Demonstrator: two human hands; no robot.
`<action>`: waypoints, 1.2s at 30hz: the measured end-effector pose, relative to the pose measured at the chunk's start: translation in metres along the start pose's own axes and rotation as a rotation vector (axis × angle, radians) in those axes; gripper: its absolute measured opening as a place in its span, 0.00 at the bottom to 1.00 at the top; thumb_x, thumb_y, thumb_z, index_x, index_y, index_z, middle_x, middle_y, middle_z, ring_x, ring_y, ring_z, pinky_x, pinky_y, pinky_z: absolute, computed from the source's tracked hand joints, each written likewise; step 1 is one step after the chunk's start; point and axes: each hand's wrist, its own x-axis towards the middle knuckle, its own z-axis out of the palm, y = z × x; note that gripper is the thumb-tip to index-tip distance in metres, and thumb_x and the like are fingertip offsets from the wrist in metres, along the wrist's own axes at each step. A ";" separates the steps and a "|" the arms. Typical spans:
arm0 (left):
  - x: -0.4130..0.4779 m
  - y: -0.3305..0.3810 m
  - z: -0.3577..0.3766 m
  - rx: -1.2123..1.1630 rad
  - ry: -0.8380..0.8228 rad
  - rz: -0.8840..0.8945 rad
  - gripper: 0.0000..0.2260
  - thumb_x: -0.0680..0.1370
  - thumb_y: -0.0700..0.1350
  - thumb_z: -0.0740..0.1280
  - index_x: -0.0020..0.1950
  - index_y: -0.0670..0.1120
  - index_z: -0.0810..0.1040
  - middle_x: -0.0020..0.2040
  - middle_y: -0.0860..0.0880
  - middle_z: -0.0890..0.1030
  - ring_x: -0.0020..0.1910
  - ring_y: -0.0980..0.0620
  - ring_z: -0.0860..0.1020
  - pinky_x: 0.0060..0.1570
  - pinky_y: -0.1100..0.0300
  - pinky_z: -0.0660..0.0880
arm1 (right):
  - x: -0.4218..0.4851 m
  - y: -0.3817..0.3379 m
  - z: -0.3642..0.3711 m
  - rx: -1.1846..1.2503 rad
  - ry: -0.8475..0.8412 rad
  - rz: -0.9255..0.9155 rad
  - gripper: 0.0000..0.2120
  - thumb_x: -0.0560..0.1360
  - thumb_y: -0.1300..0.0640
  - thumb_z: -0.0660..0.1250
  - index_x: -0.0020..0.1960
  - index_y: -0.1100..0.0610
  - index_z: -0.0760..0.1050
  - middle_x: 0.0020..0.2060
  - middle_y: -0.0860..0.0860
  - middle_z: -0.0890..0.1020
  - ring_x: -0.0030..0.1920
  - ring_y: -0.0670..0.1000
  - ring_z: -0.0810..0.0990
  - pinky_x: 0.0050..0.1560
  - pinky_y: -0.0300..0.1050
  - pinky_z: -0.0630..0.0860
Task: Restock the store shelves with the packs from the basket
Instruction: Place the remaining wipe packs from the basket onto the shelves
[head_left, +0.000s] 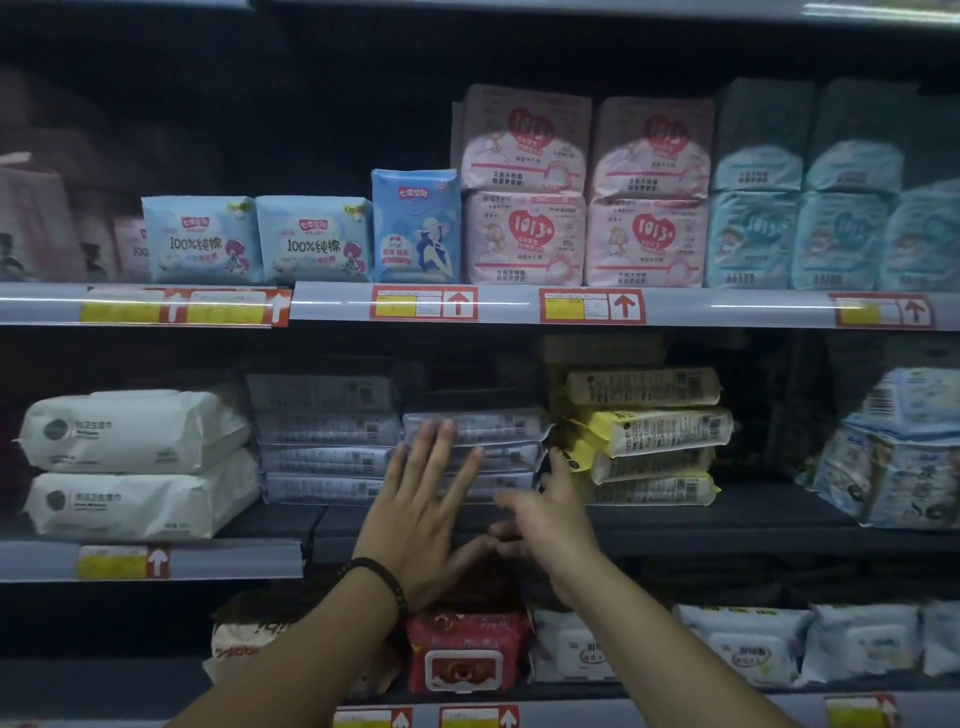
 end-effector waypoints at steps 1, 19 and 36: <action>0.001 -0.006 0.002 -0.007 -0.008 0.000 0.42 0.80 0.75 0.45 0.85 0.51 0.42 0.85 0.41 0.38 0.84 0.40 0.38 0.81 0.38 0.52 | 0.000 -0.002 -0.001 0.001 0.005 -0.006 0.43 0.78 0.62 0.72 0.83 0.39 0.54 0.54 0.49 0.81 0.40 0.56 0.88 0.39 0.52 0.86; 0.013 0.028 0.000 0.052 -0.109 -0.052 0.40 0.81 0.69 0.45 0.81 0.50 0.28 0.76 0.41 0.19 0.77 0.36 0.22 0.77 0.32 0.37 | 0.002 -0.017 0.006 0.193 -0.094 0.061 0.45 0.76 0.57 0.74 0.84 0.39 0.55 0.59 0.52 0.82 0.30 0.51 0.81 0.32 0.45 0.79; 0.044 0.136 -0.024 0.066 0.071 0.383 0.41 0.81 0.60 0.60 0.84 0.38 0.48 0.84 0.37 0.43 0.84 0.36 0.42 0.81 0.37 0.47 | -0.007 0.001 -0.162 -0.139 0.411 -0.105 0.16 0.82 0.61 0.69 0.68 0.52 0.73 0.57 0.52 0.84 0.33 0.52 0.86 0.36 0.50 0.83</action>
